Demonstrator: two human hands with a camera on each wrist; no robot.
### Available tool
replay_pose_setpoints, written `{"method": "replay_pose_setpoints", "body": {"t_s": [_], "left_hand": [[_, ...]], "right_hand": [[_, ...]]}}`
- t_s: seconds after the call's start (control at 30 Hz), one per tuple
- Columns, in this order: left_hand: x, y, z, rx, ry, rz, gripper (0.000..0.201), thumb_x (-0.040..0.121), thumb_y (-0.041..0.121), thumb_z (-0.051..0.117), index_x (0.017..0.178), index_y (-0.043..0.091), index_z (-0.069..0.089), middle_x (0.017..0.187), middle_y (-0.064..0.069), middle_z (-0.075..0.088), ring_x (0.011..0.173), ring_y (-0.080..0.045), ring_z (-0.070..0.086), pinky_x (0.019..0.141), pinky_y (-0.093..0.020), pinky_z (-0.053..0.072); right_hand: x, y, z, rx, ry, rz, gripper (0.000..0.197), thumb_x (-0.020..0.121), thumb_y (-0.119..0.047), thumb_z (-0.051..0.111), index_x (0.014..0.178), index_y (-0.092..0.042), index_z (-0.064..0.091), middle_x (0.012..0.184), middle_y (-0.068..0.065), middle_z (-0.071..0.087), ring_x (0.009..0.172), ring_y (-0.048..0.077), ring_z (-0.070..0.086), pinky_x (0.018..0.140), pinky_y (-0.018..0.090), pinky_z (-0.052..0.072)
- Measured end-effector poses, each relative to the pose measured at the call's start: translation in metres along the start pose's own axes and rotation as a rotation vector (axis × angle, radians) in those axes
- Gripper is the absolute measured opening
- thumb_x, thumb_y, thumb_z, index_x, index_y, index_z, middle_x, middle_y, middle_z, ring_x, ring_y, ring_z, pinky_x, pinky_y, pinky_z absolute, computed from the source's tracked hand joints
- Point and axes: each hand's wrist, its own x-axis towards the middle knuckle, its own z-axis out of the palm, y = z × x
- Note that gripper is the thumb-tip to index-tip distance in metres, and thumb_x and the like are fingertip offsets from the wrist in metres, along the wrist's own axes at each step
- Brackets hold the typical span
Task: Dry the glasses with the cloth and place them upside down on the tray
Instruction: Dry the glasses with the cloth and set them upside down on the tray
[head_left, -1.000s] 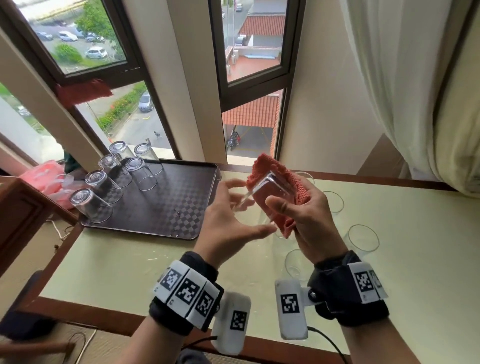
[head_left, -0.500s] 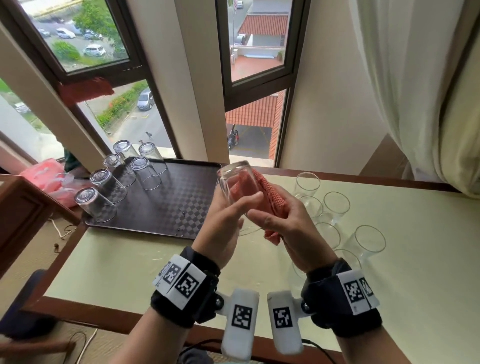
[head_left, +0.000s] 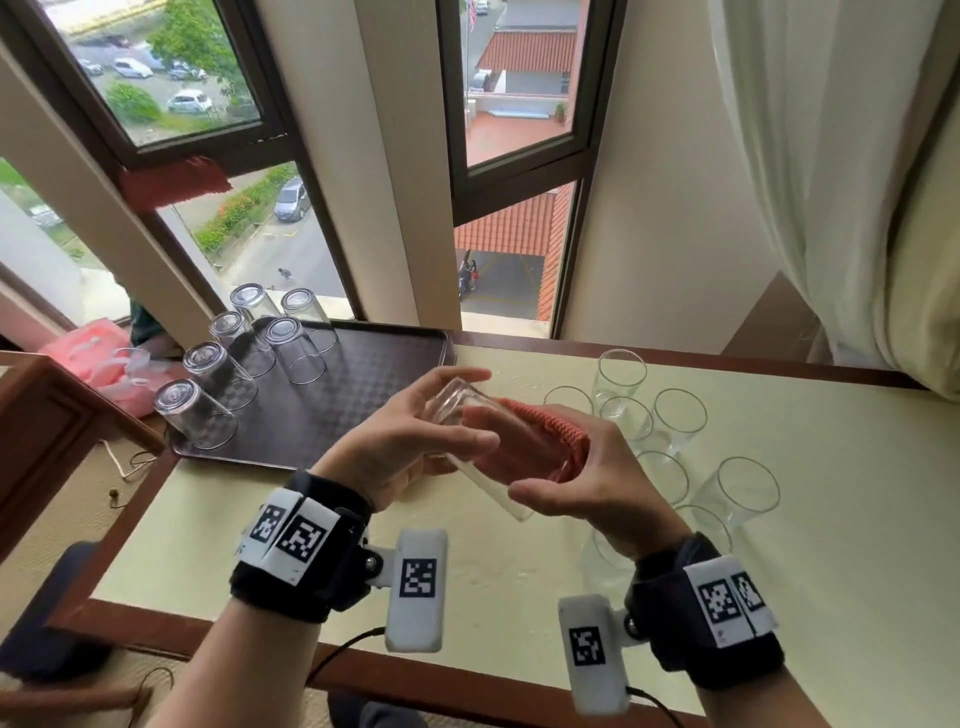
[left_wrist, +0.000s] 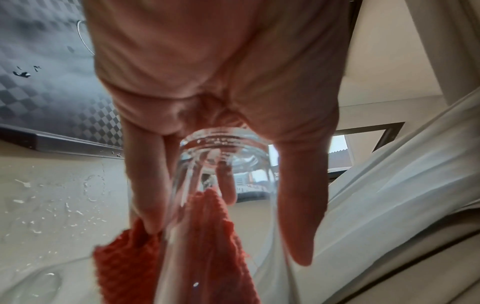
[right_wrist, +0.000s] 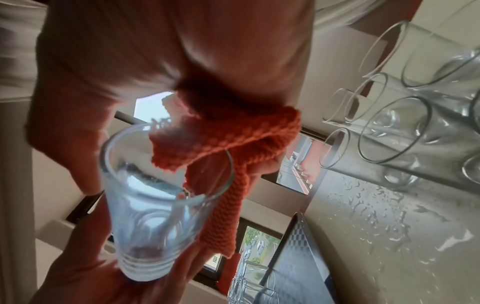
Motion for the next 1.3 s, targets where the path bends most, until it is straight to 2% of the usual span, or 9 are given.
{"method": "replay_pose_setpoints", "body": {"t_s": [0.13, 0.27, 0.37, 0.47, 0.63, 0.73, 0.93, 1.13, 1.3], "left_hand": [[-0.002, -0.005, 0.0, 0.044, 0.048, -0.025, 0.087, 0.034, 0.024, 0.097, 0.112, 0.009, 0.061, 0.095, -0.01, 0.074, 0.082, -0.023, 0.072, 0.068, -0.03, 0.06], [0.0, -0.008, 0.003, 0.012, 0.212, 0.034, 0.102, 0.021, 0.043, 0.102, 0.111, 0.013, 0.062, 0.097, -0.008, 0.076, 0.085, -0.024, 0.073, 0.079, -0.042, 0.057], [-0.001, -0.007, 0.009, -0.063, 0.324, 0.082, 0.089, 0.034, 0.03, 0.096, 0.113, 0.013, 0.059, 0.1, -0.012, 0.077, 0.091, -0.032, 0.075, 0.095, -0.056, 0.05], [-0.001, -0.005, 0.011, -0.114, 0.4, 0.108, 0.08, 0.046, 0.023, 0.1, 0.114, 0.014, 0.057, 0.102, -0.013, 0.077, 0.096, -0.036, 0.073, 0.099, -0.06, 0.049], [0.003, -0.006, 0.023, -0.215, 0.456, 0.142, 0.066, 0.06, 0.018, 0.082, 0.12, 0.01, 0.055, 0.109, -0.013, 0.075, 0.097, -0.033, 0.074, 0.075, -0.037, 0.059], [0.002, -0.006, 0.024, -0.261, 0.47, 0.157, 0.078, 0.061, 0.019, 0.085, 0.129, 0.003, 0.052, 0.11, -0.013, 0.075, 0.093, -0.029, 0.075, 0.062, -0.027, 0.058], [-0.003, -0.01, 0.013, -0.253, 0.476, 0.194, 0.075, 0.062, 0.019, 0.079, 0.13, 0.001, 0.052, 0.109, -0.015, 0.075, 0.088, -0.028, 0.076, 0.064, -0.028, 0.06], [-0.004, -0.014, 0.005, -0.209, 0.411, 0.203, 0.072, 0.048, 0.023, 0.087, 0.112, 0.009, 0.06, 0.089, -0.003, 0.077, 0.076, -0.019, 0.074, 0.06, -0.028, 0.061], [-0.002, -0.021, 0.0, -0.216, 0.347, 0.141, 0.07, 0.043, 0.029, 0.086, 0.107, 0.01, 0.063, 0.093, -0.008, 0.073, 0.078, -0.02, 0.072, 0.064, -0.034, 0.061]], "right_hand": [[-0.002, 0.001, -0.006, 0.023, 0.06, 0.015, 0.073, 0.059, -0.024, 0.086, 0.125, -0.003, 0.063, 0.113, 0.014, 0.073, 0.106, 0.03, 0.071, 0.088, 0.036, 0.059], [0.004, 0.002, -0.005, 0.098, 0.213, 0.048, 0.073, 0.058, -0.034, 0.089, 0.121, -0.006, 0.065, 0.111, 0.014, 0.074, 0.104, 0.032, 0.071, 0.084, 0.036, 0.06], [0.01, 0.002, -0.005, 0.231, 0.428, 0.067, 0.042, 0.08, -0.03, 0.08, 0.116, -0.011, 0.067, 0.109, 0.019, 0.073, 0.096, 0.037, 0.071, 0.067, 0.032, 0.061], [0.014, -0.002, -0.002, 0.332, 0.536, 0.065, 0.021, 0.095, -0.007, 0.06, 0.113, -0.014, 0.069, 0.101, 0.017, 0.074, 0.063, 0.026, 0.065, 0.043, 0.025, 0.052], [0.017, 0.008, 0.024, 0.117, 0.448, -0.129, 0.043, 0.09, 0.003, 0.05, 0.118, -0.026, 0.064, 0.115, 0.012, 0.068, 0.072, 0.008, 0.066, 0.048, 0.023, 0.056], [0.018, 0.017, 0.024, -0.129, 0.419, -0.243, 0.053, 0.081, 0.002, 0.044, 0.117, -0.033, 0.062, 0.11, 0.016, 0.063, 0.081, 0.017, 0.062, 0.051, 0.023, 0.056], [0.018, 0.015, 0.018, -0.312, 0.316, -0.299, 0.063, 0.075, 0.007, 0.046, 0.115, -0.04, 0.063, 0.098, -0.02, 0.063, 0.084, 0.006, 0.059, 0.066, 0.023, 0.056], [0.015, 0.003, 0.017, -0.227, 0.146, -0.143, 0.049, 0.07, 0.004, 0.043, 0.099, -0.025, 0.068, 0.076, -0.006, 0.065, 0.058, 0.012, 0.055, 0.045, 0.036, 0.053], [0.012, -0.005, 0.008, -0.242, -0.045, -0.082, 0.05, 0.073, 0.012, 0.051, 0.1, -0.027, 0.066, 0.074, -0.023, 0.065, 0.065, 0.001, 0.057, 0.054, 0.027, 0.054]]}}
